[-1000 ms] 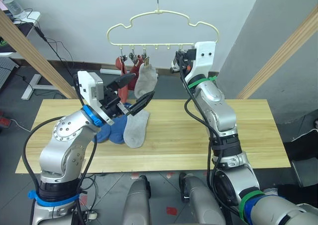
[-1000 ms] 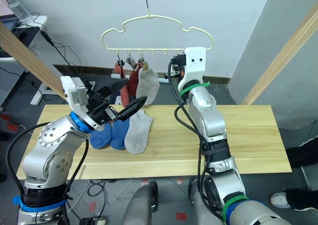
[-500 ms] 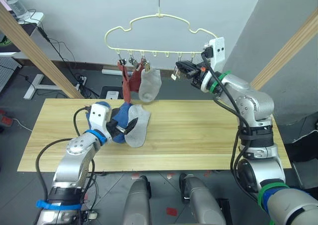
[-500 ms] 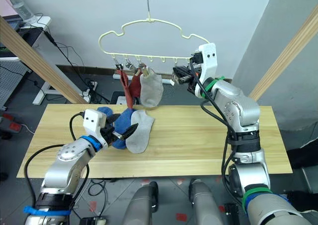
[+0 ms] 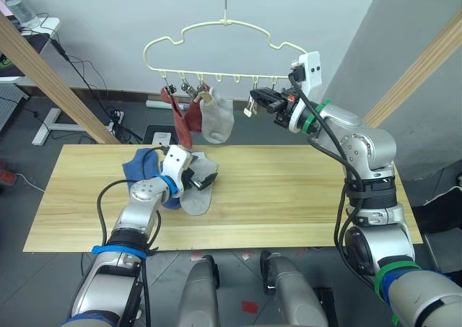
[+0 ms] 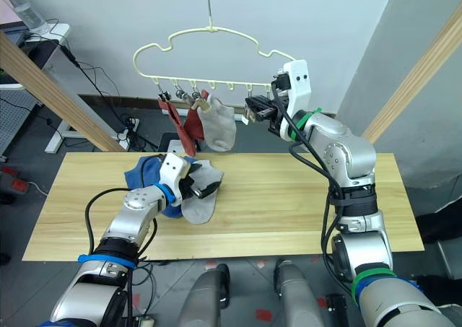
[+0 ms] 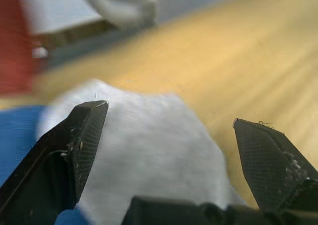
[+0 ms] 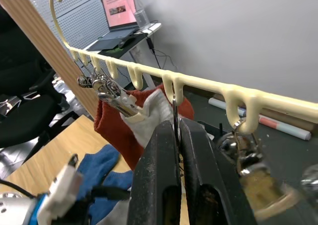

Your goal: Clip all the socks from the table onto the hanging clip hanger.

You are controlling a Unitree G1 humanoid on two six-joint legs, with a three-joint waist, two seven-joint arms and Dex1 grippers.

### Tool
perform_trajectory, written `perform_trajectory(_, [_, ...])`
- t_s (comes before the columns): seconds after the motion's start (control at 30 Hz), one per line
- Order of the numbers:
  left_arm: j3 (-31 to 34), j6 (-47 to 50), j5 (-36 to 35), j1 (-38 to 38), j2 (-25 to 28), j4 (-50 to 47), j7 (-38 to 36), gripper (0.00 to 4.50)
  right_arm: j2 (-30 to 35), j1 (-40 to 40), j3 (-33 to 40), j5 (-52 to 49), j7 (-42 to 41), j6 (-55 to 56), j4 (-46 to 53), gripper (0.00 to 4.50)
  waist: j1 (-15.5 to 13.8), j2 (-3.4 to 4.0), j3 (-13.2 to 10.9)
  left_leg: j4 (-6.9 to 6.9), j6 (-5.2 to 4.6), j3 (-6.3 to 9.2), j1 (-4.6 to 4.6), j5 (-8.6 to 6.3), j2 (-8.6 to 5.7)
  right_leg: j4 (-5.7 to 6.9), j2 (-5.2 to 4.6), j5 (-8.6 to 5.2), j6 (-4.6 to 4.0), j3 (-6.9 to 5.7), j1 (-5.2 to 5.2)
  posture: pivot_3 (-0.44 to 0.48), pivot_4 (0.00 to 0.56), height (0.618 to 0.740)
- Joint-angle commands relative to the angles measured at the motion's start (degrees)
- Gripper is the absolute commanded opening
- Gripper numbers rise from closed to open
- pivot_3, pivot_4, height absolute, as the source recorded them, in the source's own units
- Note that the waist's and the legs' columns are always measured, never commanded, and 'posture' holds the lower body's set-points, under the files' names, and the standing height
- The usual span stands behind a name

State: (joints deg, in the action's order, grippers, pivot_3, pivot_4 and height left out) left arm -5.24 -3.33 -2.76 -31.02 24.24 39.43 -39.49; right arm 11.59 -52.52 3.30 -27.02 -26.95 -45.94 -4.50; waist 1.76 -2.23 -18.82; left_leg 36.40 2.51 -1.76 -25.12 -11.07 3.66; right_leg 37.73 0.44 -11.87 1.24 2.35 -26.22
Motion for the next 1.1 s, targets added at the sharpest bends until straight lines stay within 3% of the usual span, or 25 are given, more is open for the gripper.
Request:
perform_trajectory(0.03, [-0.7, -3.8, 1.9, -1.6, -0.4, 2.8, -0.2, 4.5, 0.0, -0.6, 0.5, 0.1, 0.8, 0.4, 0.1, 0.02, 0.1, 0.0, 0.0, 0.0, 0.0, 0.01, 0.0, 0.0, 0.0, 0.01, 0.01, 0.0, 0.0, 0.0, 0.0, -0.051, 0.333, 0.74])
perform_trajectory(0.17, [-3.8, -4.4, 5.8, -3.4, -0.2, 6.9, -1.4, 4.5, 0.2, -0.3, 0.5, 0.0, 1.8, 0.2, 0.8, 0.02, 0.0, 0.0, 0.0, 0.01, 0.0, 0.02, 0.01, 0.0, -0.01, 0.04, 0.02, 0.0, 0.0, -0.01, 0.01, -0.061, 0.336, 0.74])
perform_trajectory(0.43, [-2.5, -7.5, 4.8, -1.9, -0.1, 3.1, -2.7, 2.16, 0.5, 0.1, 0.5, 0.1, 2.6, 0.5, 0.6, 0.0, 0.1, 0.0, 0.0, 0.0, 0.0, 0.0, 0.02, 0.0, 0.0, 0.02, 0.0, 0.0, 0.0, 0.01, 0.01, -0.063, 0.337, 0.74])
perform_trajectory(0.57, [-2.3, -9.5, 4.1, 0.5, 0.4, -1.7, -4.1, 1.48, 0.6, -0.2, 1.0, -0.1, 2.4, 0.4, -0.8, 0.0, 0.1, 0.0, 0.0, 0.0, 0.0, 0.01, 0.01, 0.0, 0.0, 0.02, -0.01, 0.0, 0.0, 0.01, 0.01, -0.052, 0.338, 0.74])
perform_trajectory(0.73, [-0.4, -10.1, 1.0, 3.1, 0.8, -10.3, -5.7, 0.01, 0.9, -0.8, 2.5, -1.1, 2.0, -0.9, -4.0, 0.0, 0.0, 0.0, 0.0, -0.02, 0.0, 0.02, 0.01, 0.0, 0.01, 0.0, -0.01, -0.01, 0.0, -0.01, 0.01, -0.045, 0.334, 0.74])
perform_trajectory(0.9, [1.4, -10.2, -2.3, 4.7, 0.7, -17.2, -6.7, 0.01, 1.3, -1.7, 4.0, -2.2, 2.0, -2.1, -6.0, 0.0, -0.1, 0.0, 0.0, 0.0, 0.0, 0.0, 0.02, 0.0, -0.01, 0.0, -0.04, -0.01, 0.0, 0.02, 0.03, -0.034, 0.332, 0.74])
perform_trajectory(1.0, [3.0, -13.6, -6.4, 5.9, 0.1, -26.4, -7.5, 0.01, 1.1, -3.7, 7.6, -6.0, 2.8, -7.1, -7.9, 0.0, 0.0, 0.0, 0.0, -0.02, 0.0, 0.0, 0.01, 0.0, 0.0, -0.03, -0.04, -0.01, 0.0, 0.01, 0.02, -0.029, 0.331, 0.74])
perform_trajectory(1.1, [3.3, -17.9, -6.3, 6.5, -0.2, -28.8, -6.9, 0.01, 1.0, -4.6, 9.7, -9.2, 3.0, -11.7, -8.2, 0.0, -0.1, 0.0, 0.0, -0.04, 0.0, 0.02, 0.0, 0.0, 0.01, -0.06, -0.05, -0.01, -0.01, -0.01, 0.03, -0.028, 0.327, 0.74])
